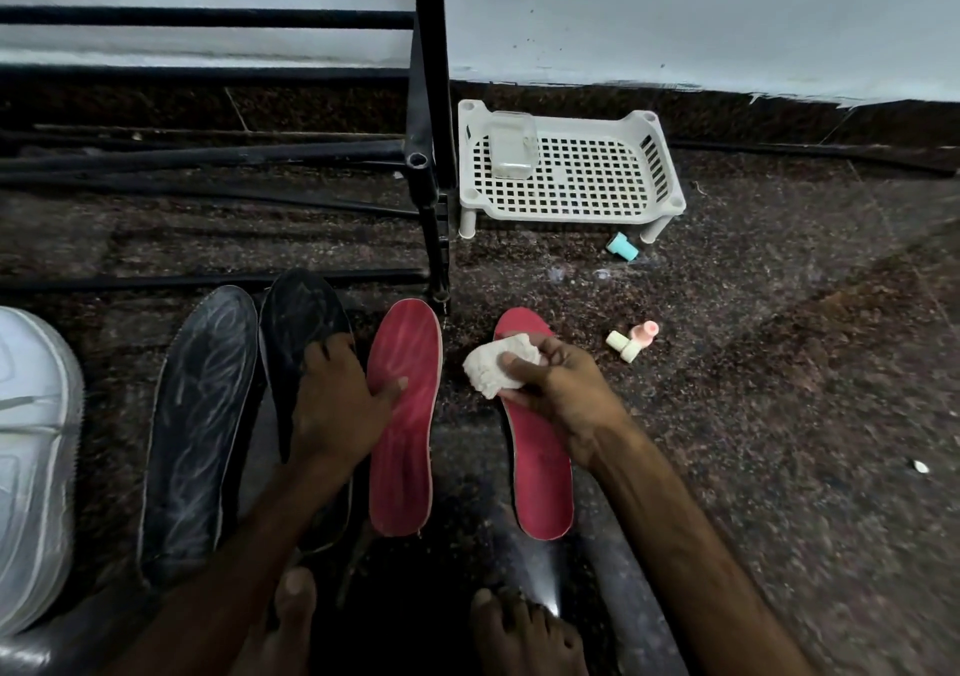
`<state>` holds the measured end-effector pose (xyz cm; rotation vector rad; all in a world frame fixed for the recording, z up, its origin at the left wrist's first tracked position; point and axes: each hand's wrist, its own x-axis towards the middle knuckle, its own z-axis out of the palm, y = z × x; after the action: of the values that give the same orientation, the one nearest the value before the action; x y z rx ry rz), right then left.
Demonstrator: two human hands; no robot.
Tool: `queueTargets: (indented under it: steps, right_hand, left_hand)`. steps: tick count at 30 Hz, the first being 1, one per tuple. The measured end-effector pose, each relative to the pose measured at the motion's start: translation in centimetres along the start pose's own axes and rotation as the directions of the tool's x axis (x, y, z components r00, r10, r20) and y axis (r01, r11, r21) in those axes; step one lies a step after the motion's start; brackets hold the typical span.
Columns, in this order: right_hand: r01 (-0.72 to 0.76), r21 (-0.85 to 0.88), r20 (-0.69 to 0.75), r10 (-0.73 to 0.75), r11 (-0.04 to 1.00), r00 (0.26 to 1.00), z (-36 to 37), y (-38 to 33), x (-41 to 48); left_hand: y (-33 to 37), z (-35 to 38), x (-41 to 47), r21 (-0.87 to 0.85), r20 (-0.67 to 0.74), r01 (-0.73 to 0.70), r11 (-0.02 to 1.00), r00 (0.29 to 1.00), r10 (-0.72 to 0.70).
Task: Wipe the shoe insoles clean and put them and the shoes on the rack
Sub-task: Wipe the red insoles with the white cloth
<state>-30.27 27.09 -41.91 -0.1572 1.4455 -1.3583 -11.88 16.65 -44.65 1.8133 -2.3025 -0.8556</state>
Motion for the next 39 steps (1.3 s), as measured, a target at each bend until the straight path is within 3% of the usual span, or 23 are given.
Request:
queueTargets:
  steps: [9,18,25,28,30,32,34,36,38,39]
  right_hand:
    - [-0.041,0.076,0.019,0.040,0.996,0.999,0.3,0.9,-0.5]
    - [-0.045,0.037,0.043,0.044,0.998,0.998,1.2,1.2,-0.7]
    - [-0.034,0.044,0.010,0.033,0.998,0.999,1.6,1.5,-1.0]
    - [-0.029,0.071,0.021,0.027,0.997,0.999,1.7,1.4,-1.7]
    - [0.003,0.086,-0.004,-0.002,0.996,1.000,1.7,1.0,-2.3]
    - [0.107,0.072,-0.071,-0.102,0.992,0.992,1.5,0.6,-2.8]
    - [0.317,-0.123,-0.177,-0.335,0.941,0.926,1.3,0.0,-3.3]
    - [0.503,-0.378,-0.204,-0.600,0.777,0.774,1.5,-1.0,-4.1]
    - [0.629,-0.576,-0.058,-0.793,0.522,0.606,2.4,-1.5,-4.8]
    - [0.659,-0.638,0.059,-0.829,0.398,0.557,3.1,-1.4,-5.0]
  left_hand:
    - [0.4,0.6,-0.1,0.092,-0.017,-0.075,0.993,0.997,0.077]
    - [-0.1,0.8,-0.1,0.172,-0.030,-0.140,0.975,0.989,0.148]
    - [1.1,0.2,0.5,0.061,-0.015,-0.091,0.994,0.996,0.092]
    - [1.1,0.1,0.3,-0.171,0.051,-0.057,0.984,0.996,0.066]
    - [1.3,-0.2,-0.4,-0.475,0.125,0.037,0.879,0.992,0.026]
    - [1.8,-0.7,-1.5,-0.639,0.183,0.106,0.762,0.983,0.017]
    - [2.6,-1.5,-2.7,-0.753,0.265,0.176,0.634,0.963,0.048]
    - [3.4,-2.3,-3.5,-0.817,0.340,0.244,0.522,0.936,0.095]
    - [4.2,-2.8,-4.3,-0.844,0.365,0.257,0.471,0.919,0.152]
    - [4.5,-3.0,-4.5,-0.854,0.365,0.252,0.455,0.913,0.180]
